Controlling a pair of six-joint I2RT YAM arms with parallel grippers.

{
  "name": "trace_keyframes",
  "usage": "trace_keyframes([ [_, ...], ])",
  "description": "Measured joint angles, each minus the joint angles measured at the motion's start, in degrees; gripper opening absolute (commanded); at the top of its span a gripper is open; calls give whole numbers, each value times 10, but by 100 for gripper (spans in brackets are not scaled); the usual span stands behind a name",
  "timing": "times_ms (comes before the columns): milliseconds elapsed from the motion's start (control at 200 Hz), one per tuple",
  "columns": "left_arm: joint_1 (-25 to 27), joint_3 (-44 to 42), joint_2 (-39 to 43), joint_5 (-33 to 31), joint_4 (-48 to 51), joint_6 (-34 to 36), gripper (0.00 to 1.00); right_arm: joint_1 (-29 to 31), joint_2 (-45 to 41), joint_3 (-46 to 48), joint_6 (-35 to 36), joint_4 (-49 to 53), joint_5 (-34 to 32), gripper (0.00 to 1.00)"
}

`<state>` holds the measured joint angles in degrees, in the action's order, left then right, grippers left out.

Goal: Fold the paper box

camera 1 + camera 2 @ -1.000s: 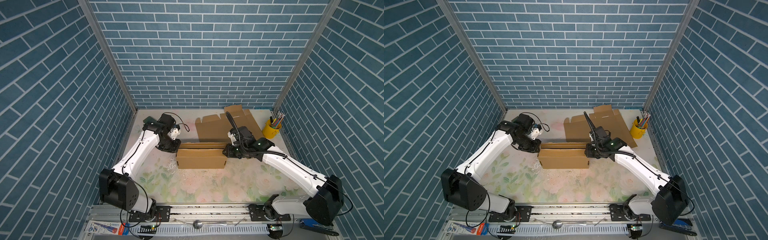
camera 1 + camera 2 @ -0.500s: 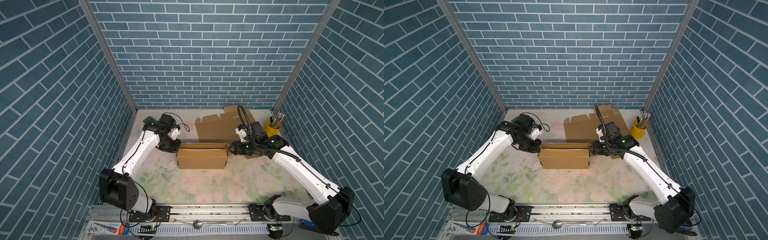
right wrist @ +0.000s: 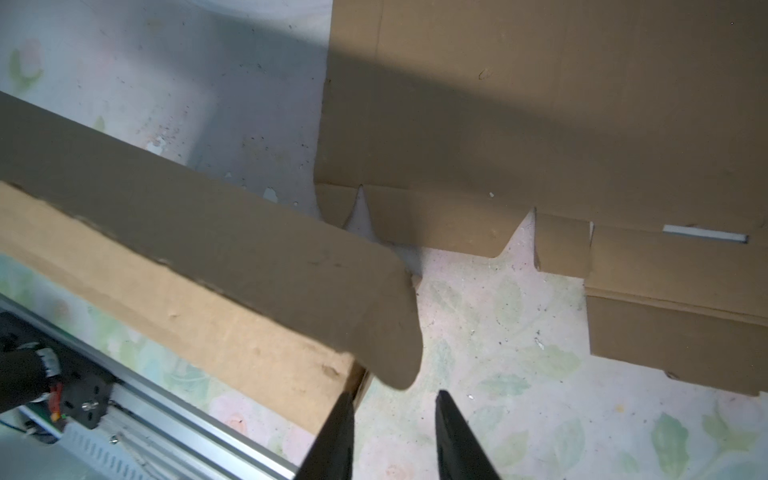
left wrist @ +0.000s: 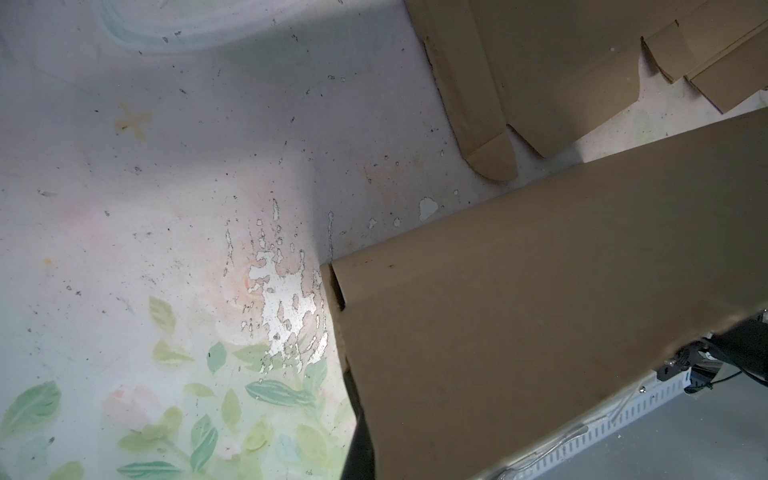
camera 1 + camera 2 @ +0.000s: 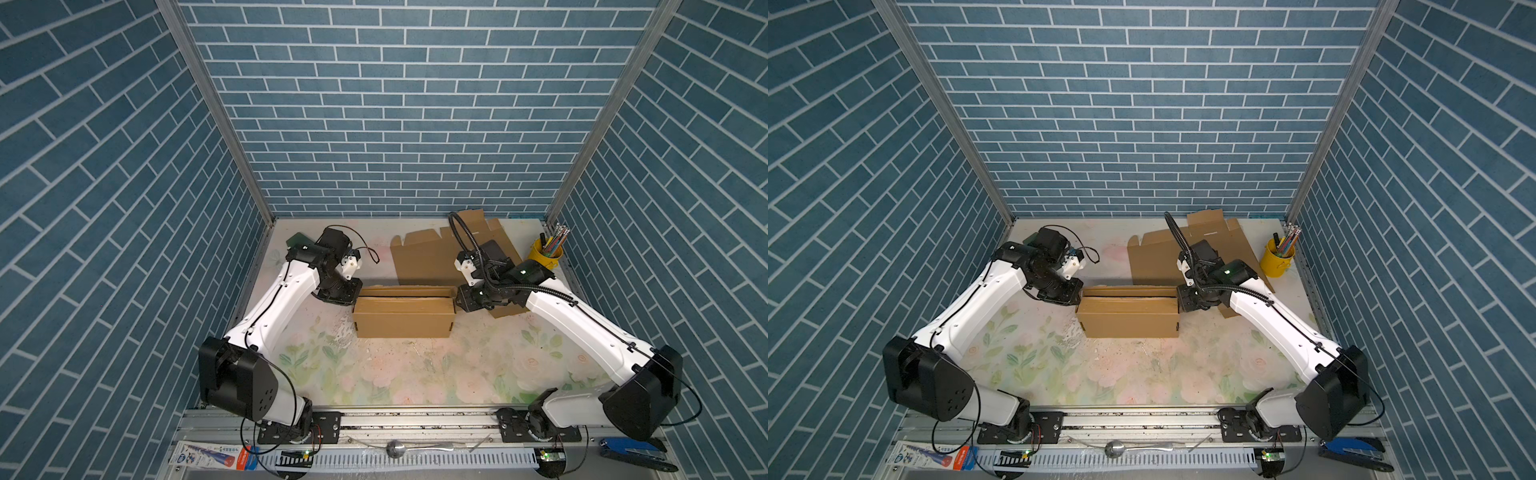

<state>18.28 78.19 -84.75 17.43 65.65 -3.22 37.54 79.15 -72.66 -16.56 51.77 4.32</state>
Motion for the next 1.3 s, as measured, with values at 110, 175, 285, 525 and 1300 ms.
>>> trace_keyframes([
  [110, 0, 1, -1, 0, 0, 0, 0, 3, 6, 0, 7, -4, -14, 15],
  [175, 0, 1, -2, 0, 0, 0, 0, 5, 7, 0, 8, -4, -14, 9],
  [285, 0, 2, -2, 0, 0, 0, 0, 5, 7, 0, 5, -4, -9, 2],
  [525, 0, 2, -2, 0, -1, 0, 0, 5, 7, -1, 3, -1, 19, 0],
  [1300, 0, 4, -6, -1, 0, 0, 0, 4, 16, -28, 3, 35, -38, 36],
])
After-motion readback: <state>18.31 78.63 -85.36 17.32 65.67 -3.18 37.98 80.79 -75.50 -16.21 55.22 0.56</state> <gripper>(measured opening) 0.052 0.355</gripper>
